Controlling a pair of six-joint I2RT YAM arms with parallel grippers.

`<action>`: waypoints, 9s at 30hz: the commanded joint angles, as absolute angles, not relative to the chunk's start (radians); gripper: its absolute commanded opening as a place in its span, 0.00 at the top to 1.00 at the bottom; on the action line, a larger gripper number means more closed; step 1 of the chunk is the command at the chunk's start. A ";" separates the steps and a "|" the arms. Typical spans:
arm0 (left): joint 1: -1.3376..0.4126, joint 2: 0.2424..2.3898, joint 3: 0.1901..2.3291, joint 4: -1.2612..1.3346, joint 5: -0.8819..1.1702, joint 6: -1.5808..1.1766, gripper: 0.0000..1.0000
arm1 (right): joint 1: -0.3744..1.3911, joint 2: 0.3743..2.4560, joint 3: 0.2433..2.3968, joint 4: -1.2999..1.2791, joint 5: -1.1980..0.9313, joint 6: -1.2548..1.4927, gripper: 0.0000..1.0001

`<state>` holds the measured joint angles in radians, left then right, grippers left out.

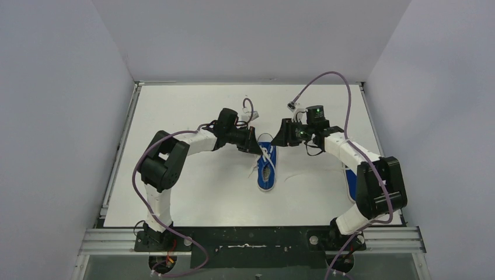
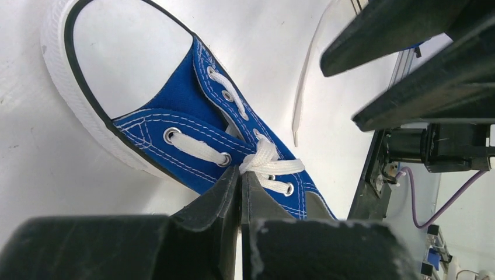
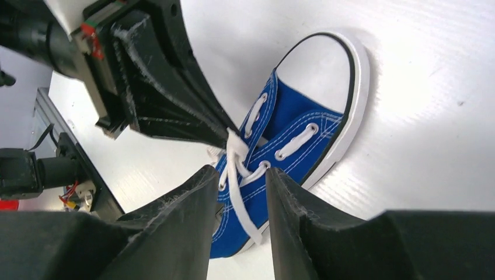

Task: Tie the shoes
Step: Cross the shoelace with the shoelace.

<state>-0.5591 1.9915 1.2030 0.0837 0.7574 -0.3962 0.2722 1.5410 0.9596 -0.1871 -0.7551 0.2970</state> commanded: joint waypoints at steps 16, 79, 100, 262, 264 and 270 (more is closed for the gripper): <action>-0.555 1.949 1.249 0.071 0.736 -0.302 1.00 | 0.298 1.845 1.181 -0.198 -0.919 0.133 0.77; -0.527 1.899 1.228 0.002 0.776 -0.250 0.61 | 0.339 1.682 1.053 -0.152 -0.812 0.213 1.00; -0.506 2.020 1.221 -0.051 0.829 -0.259 0.68 | 0.340 1.679 1.074 -0.187 -0.806 0.228 1.00; -0.492 1.848 1.213 -0.229 0.839 -0.172 0.49 | 0.375 1.547 1.073 -0.395 -0.612 0.258 0.53; -0.493 1.860 1.250 -0.223 0.878 -0.136 0.37 | 0.361 1.530 1.033 -0.359 -0.679 0.250 0.53; -0.512 1.959 1.343 -0.148 0.987 -0.129 0.31 | 0.354 1.523 0.958 -0.348 -0.763 0.200 0.53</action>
<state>-0.4946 1.9137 1.2617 -0.2207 0.8654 -0.1871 0.3538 1.5597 0.9810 -0.3977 -0.6685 0.2554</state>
